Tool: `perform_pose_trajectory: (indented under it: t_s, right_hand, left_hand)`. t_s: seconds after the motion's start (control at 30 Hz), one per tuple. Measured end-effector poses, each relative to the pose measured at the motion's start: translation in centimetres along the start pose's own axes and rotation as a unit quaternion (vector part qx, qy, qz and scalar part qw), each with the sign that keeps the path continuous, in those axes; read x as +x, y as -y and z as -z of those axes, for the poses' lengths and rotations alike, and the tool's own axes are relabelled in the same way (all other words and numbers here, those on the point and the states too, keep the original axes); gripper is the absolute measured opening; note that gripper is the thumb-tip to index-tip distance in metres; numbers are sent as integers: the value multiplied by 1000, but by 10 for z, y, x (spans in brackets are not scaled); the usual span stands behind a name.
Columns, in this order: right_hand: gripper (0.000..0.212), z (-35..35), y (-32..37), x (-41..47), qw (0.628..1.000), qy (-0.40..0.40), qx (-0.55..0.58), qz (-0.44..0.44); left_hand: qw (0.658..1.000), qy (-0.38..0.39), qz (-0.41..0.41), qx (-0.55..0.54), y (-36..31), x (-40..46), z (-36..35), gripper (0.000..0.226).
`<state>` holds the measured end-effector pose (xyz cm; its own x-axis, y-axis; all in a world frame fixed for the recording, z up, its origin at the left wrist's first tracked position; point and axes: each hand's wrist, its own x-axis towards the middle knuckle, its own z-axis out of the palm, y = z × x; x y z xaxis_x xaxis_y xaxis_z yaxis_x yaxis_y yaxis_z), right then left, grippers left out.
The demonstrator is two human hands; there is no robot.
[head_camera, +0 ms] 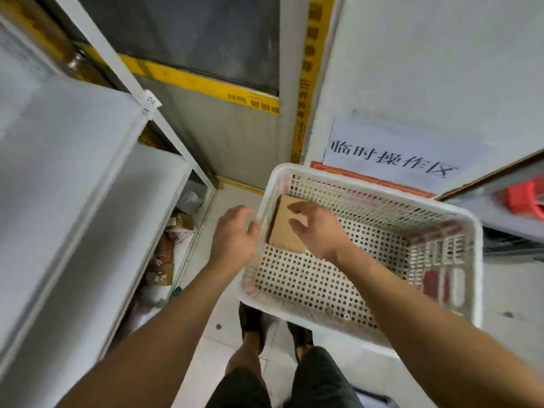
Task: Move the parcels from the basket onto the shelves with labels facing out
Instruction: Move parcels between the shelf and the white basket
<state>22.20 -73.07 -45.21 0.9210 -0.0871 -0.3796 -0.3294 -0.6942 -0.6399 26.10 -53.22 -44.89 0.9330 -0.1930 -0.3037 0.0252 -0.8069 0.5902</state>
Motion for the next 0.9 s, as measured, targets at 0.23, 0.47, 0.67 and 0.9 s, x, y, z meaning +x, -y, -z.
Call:
perform_pose_trajectory:
  t_s: [0.23,0.47,0.67,0.9]
  right_hand:
    - [40,15,160,-17,965,64,-125,221]
    - [44,-6,314,-67,898,95,-130,410]
    - [48,-45,434,-138,815,133,-159,541]
    - [47,-104,542,-213,764,152,-98,619]
  left_hand:
    - [984,-161,51,51,16,-85,143,31]
    - [924,-342,133,106,47,-212,250,38]
    - [857,-461,199,117,88,-329,319,43]
    - [769,-575,252,121,127,-429,379,47]
